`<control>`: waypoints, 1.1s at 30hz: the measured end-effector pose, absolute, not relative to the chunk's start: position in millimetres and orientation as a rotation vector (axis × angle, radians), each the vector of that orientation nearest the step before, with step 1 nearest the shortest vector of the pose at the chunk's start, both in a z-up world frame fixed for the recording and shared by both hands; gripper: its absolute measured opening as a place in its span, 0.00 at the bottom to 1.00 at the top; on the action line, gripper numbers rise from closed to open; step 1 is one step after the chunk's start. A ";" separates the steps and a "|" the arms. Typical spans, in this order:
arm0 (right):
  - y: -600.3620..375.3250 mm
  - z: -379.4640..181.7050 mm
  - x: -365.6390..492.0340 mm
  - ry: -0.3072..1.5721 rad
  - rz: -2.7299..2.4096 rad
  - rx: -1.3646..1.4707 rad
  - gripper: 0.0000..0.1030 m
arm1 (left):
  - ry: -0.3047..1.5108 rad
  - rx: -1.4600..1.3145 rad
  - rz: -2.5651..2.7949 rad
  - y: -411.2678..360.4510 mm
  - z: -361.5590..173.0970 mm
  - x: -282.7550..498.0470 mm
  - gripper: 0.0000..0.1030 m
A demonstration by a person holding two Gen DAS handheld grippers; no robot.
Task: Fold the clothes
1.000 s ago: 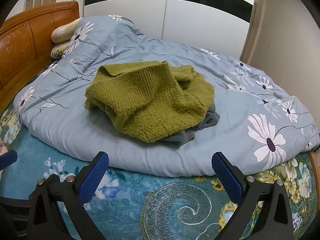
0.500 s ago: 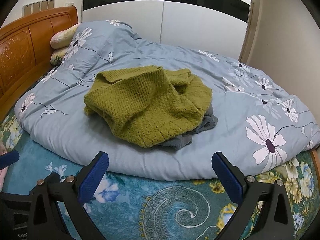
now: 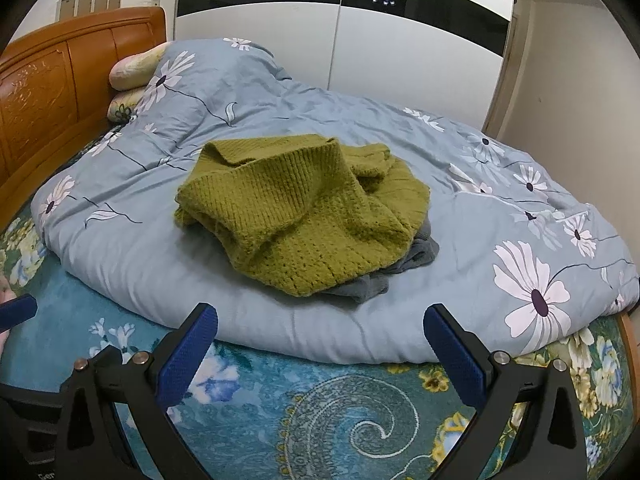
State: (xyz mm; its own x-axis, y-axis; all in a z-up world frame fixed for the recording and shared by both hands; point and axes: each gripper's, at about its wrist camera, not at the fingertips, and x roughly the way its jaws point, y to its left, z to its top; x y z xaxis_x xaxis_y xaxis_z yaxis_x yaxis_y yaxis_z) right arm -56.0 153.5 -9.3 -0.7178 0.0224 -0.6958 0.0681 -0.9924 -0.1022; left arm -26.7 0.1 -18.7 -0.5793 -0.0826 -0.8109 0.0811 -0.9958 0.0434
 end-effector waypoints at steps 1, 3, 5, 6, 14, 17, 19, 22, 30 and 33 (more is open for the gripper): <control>154.4 -10.1 -57.1 0.170 -2.874 1.177 1.00 | 0.020 1.389 -2.716 -3.0 -18.2 -24.6 1.00; 154.6 -12.6 -60.4 0.156 -2.858 1.183 1.00 | 0.086 1.364 -2.732 -12.0 -15.6 -15.9 1.00; 152.4 -15.5 -65.2 0.171 -2.846 1.172 1.00 | 0.144 1.330 -2.751 -21.5 -11.9 -4.3 1.00; 151.4 -16.5 -68.4 0.167 -2.846 1.161 1.00 | 0.165 1.310 -2.761 -27.7 -9.7 4.1 1.00; 116.4 -24.5 -123.9 0.156 -2.755 1.239 0.72 | 0.221 1.257 -2.716 -77.2 -10.8 63.8 1.00; 98.5 -33.0 -144.7 0.146 -2.735 1.303 0.72 | 0.229 1.229 -2.711 -92.1 -10.8 87.1 1.00; 90.8 -40.8 -158.0 0.137 -2.731 1.357 0.67 | 0.208 1.204 -2.711 -101.4 -8.8 104.2 1.00; 90.4 -50.5 -177.1 0.068 -2.725 1.451 0.45 | 0.132 1.176 -2.693 -113.2 -6.2 125.5 1.00; 104.6 -29.5 -197.0 -0.135 -2.704 1.435 0.08 | 0.217 1.163 -2.634 -148.5 -5.9 153.7 1.00; 121.1 -3.8 -184.9 -0.254 -2.694 1.305 0.08 | 0.299 1.175 -2.637 -151.1 -7.4 154.4 1.00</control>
